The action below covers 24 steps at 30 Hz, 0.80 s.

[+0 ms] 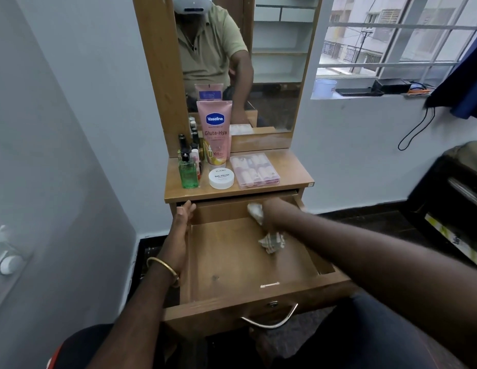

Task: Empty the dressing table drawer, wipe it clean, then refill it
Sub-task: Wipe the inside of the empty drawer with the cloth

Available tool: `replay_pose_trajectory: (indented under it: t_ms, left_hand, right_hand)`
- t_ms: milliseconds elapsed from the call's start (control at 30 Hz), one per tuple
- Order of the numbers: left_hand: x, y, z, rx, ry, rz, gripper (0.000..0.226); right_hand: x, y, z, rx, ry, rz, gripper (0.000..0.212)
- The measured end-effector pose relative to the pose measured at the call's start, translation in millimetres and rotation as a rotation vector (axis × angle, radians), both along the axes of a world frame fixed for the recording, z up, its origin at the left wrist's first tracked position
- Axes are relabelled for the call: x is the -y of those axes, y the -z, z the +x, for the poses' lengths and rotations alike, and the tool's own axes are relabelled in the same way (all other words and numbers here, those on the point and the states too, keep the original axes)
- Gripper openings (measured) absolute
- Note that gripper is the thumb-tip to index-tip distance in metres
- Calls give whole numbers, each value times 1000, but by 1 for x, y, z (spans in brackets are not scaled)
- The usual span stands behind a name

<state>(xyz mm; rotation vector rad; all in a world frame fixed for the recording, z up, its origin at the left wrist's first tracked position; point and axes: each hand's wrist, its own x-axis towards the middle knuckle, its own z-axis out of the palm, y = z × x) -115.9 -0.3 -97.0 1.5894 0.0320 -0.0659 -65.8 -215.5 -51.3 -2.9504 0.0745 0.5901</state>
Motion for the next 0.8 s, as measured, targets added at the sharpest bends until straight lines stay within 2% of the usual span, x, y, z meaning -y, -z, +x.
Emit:
replay_pose_trajectory:
  t_ms: [133,233,267,400,567,700,800]
  left_hand:
    - [-4,5,7,32,-56,-78,62]
    - [-5,6,9,28,-63,-120,78]
    - [-6,6,9,25,-64,-132,82]
    - [-6,9,8,22,-73,-151,62]
    - [-6,9,11,8,-71,-135,61]
    - [-6,9,10,28,-75,-106,61]
    - [-6,9,6,49,-68,-95,69]
  right_hand:
    - [-48,27,-13,39,-26,63,18]
    - [-92,38,-20,59,-213,107,46]
    - [-105,42,-22,80,-281,95,48]
    - [-123,50,-33,163,-394,39,50]
    - [-104,25,-54,-111,-586,-59,74]
    - [-101,21,-66,-312,-665,26,53]
    - [-104,25,-65,-431,-741,12,42]
